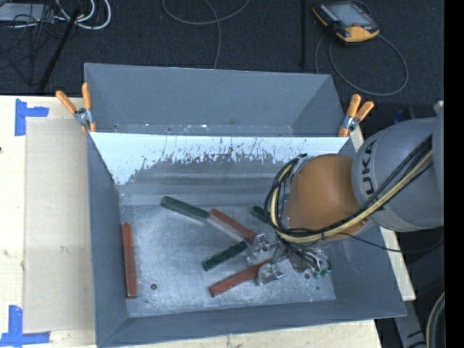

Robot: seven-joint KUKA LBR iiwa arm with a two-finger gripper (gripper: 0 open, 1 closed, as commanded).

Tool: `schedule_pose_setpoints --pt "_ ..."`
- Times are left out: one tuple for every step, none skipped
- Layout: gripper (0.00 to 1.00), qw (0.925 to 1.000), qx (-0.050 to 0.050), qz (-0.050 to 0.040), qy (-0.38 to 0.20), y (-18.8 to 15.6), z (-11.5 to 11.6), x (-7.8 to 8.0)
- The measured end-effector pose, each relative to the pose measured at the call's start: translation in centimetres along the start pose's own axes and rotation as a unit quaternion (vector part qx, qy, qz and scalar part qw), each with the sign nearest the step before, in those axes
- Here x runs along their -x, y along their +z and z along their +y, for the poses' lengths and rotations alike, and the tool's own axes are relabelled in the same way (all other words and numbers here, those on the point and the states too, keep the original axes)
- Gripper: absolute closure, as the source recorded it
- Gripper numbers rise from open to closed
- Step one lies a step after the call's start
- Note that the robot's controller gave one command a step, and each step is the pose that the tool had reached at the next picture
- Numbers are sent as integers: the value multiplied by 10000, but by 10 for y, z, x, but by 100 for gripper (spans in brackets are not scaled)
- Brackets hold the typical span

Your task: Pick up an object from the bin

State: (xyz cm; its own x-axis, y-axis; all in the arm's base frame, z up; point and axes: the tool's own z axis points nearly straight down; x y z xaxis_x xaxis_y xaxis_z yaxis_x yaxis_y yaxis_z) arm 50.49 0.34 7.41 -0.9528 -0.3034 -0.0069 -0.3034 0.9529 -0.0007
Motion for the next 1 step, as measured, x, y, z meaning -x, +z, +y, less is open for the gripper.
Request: schedule_pose_setpoints --pt "100 9999 11 49 105 -157 -7 16"
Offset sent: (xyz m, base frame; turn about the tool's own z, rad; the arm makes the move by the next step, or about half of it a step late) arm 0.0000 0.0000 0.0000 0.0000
